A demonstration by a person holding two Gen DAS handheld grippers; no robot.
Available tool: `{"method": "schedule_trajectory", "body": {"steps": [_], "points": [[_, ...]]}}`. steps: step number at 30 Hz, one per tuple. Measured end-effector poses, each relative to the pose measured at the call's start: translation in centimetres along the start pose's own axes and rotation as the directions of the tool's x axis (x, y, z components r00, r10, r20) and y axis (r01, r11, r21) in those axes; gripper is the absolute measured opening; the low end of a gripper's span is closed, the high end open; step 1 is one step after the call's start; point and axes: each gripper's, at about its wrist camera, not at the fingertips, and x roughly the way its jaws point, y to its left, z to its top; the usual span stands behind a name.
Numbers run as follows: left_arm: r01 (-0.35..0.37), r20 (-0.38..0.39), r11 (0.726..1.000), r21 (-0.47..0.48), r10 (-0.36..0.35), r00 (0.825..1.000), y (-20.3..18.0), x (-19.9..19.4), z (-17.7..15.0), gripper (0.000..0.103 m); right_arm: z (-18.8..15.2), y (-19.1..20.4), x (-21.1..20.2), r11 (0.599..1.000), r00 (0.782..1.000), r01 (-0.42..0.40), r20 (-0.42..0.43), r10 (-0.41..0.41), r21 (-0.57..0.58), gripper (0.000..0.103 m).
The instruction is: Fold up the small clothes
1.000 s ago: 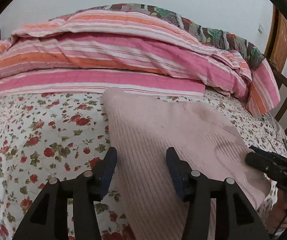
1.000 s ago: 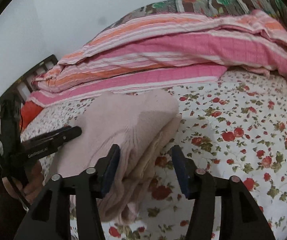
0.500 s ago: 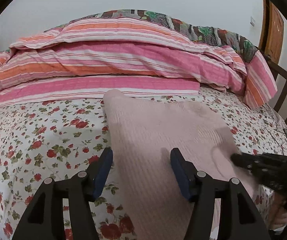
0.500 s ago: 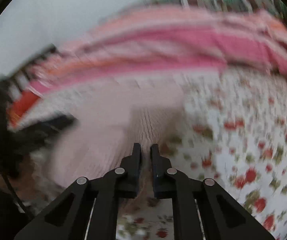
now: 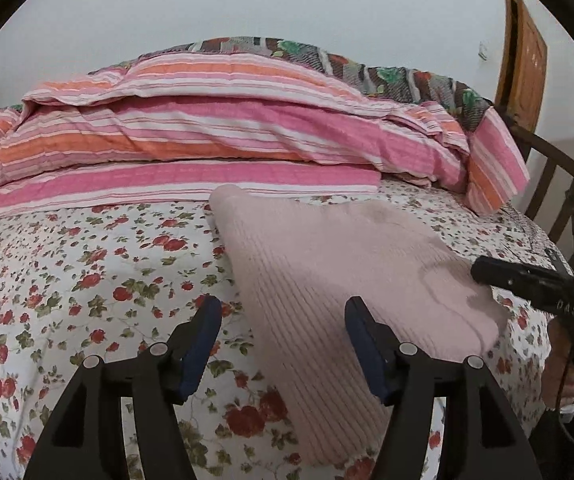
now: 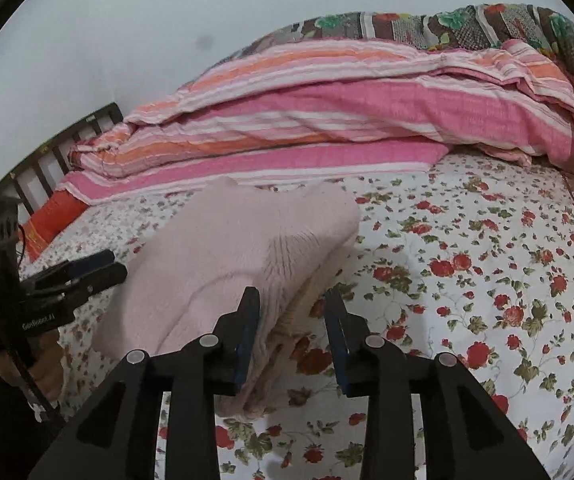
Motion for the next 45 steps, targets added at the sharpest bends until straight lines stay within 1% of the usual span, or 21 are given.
{"method": "schedule_trajectory", "body": {"steps": [3, 4, 6, 11, 15, 17, 18, 21, 23, 24, 27, 29, 31, 33, 35, 37, 38, 40, 43, 44, 45], "points": [[-0.014, -0.005, 1.000, -0.003, 0.014, 1.000, -0.1, 0.3, -0.2, 0.062, 0.2, 0.5, -0.2, 0.999, 0.999, -0.042, 0.026, 0.041, 0.016, 0.035], [-0.019, -0.007, 1.000, -0.008, 0.019, 1.000, -0.1, 0.5, -0.2, 0.062, 0.3, 0.5, 0.1, 0.998, 0.998, -0.049, 0.026, 0.048, 0.025, 0.038], [-0.028, -0.014, 0.999, -0.019, 0.028, 1.000, 0.0, 0.9, -0.1, 0.062, 0.7, 0.7, 0.9, 0.998, 0.999, -0.050, 0.010, 0.050, 0.043, 0.039], [-0.034, -0.014, 0.999, -0.017, 0.033, 0.999, -0.4, 1.4, 0.0, 0.062, 1.0, 0.7, 3.1, 0.996, 1.000, 0.015, -0.019, -0.013, 0.086, 0.039], [-0.031, -0.016, 0.999, -0.019, 0.031, 0.999, -0.5, 1.5, 0.0, 0.062, 0.7, 0.4, 4.6, 0.993, 0.998, 0.040, -0.051, -0.034, 0.111, 0.038], [-0.031, -0.015, 0.999, -0.021, 0.030, 0.999, -0.5, 1.6, 0.0, 0.062, 0.6, 0.4, 4.9, 0.993, 0.999, 0.029, -0.042, -0.024, 0.112, 0.028], [-0.030, -0.015, 0.999, -0.022, 0.030, 0.999, -0.5, 1.6, 0.1, 0.062, 0.6, 0.6, 4.6, 0.995, 1.000, 0.006, -0.026, -0.004, 0.102, 0.015], [-0.030, -0.007, 0.999, -0.028, 0.030, 1.000, -0.4, 1.5, 0.2, 0.062, 1.0, 1.0, 2.7, 0.996, 0.997, -0.037, 0.073, 0.031, 0.077, 0.013], [-0.025, -0.004, 0.999, -0.040, 0.025, 1.000, -0.1, 1.4, 0.3, 0.064, 1.1, 1.1, 1.8, 0.996, 0.994, -0.047, 0.104, 0.039, 0.075, 0.013], [-0.024, -0.003, 0.999, -0.045, 0.023, 1.000, 0.0, 1.4, 0.3, 0.064, 1.0, 1.0, 1.7, 0.995, 0.994, -0.048, 0.098, 0.039, 0.086, 0.013], [-0.030, -0.006, 0.997, -0.071, 0.030, 1.000, 0.8, 1.8, 0.6, 0.064, 0.3, 0.7, 3.6, 0.995, 1.000, 0.013, -0.010, -0.012, 0.095, 0.014], [-0.024, -0.009, 0.995, -0.101, 0.023, 1.000, 1.5, 2.2, 0.8, 0.064, 0.2, 0.1, 4.4, 0.993, 0.999, 0.007, -0.044, -0.002, 0.122, 0.018], [-0.024, -0.008, 0.992, -0.125, 0.023, 1.000, 2.1, 2.5, 1.0, 0.064, 0.7, -0.5, 3.9, 0.988, 1.000, -0.014, -0.021, 0.017, 0.156, 0.033], [-0.020, -0.009, 0.989, -0.149, 0.019, 1.000, 2.7, 3.0, 1.4, 0.064, 1.4, -1.0, 3.6, 0.984, 1.000, -0.014, 0.009, 0.012, 0.179, 0.042], [-0.014, -0.006, 0.985, -0.171, 0.013, 1.000, 3.1, 3.4, 1.7, 0.064, 2.6, -1.6, 4.1, 0.977, 1.000, -0.017, 0.011, 0.016, 0.211, 0.043], [-0.007, 0.000, 0.981, -0.193, 0.007, 1.000, 3.6, 3.9, 2.1, 0.064, 3.4, -2.5, 5.1, 0.966, 0.999, -0.041, -0.007, 0.045, 0.255, 0.043], [-0.005, 0.006, 0.981, -0.195, 0.007, 1.000, 3.8, 4.1, 2.2, 0.064, 4.0, -2.8, 5.8, 0.963, 0.999, -0.039, -0.025, 0.047, 0.268, 0.043], [-0.014, 0.004, 0.980, -0.200, 0.016, 1.000, 4.2, 4.8, 2.4, 0.064, 4.8, -3.3, 7.4, 0.962, 0.998, 0.000, -0.064, 0.018, 0.273, 0.043], [0.008, -0.017, 0.972, -0.233, -0.012, 1.000, 4.9, 5.9, 2.4, 0.064, 4.9, -3.6, 9.1, 0.963, 0.995, 0.026, -0.104, 0.002, 0.267, 0.043], [0.020, -0.020, 0.969, -0.246, -0.025, 0.999, 5.1, 6.2, 2.3, 0.064, 4.8, -3.7, 9.5, 0.966, 0.994, 0.022, -0.113, 0.008, 0.258, 0.040], [0.033, -0.020, 0.965, -0.260, -0.039, 0.999, 5.3, 6.4, 2.3, 0.064, 4.6, -3.6, 9.7, 0.971, 0.993, 0.012, -0.116, 0.016, 0.239, 0.031]]}}
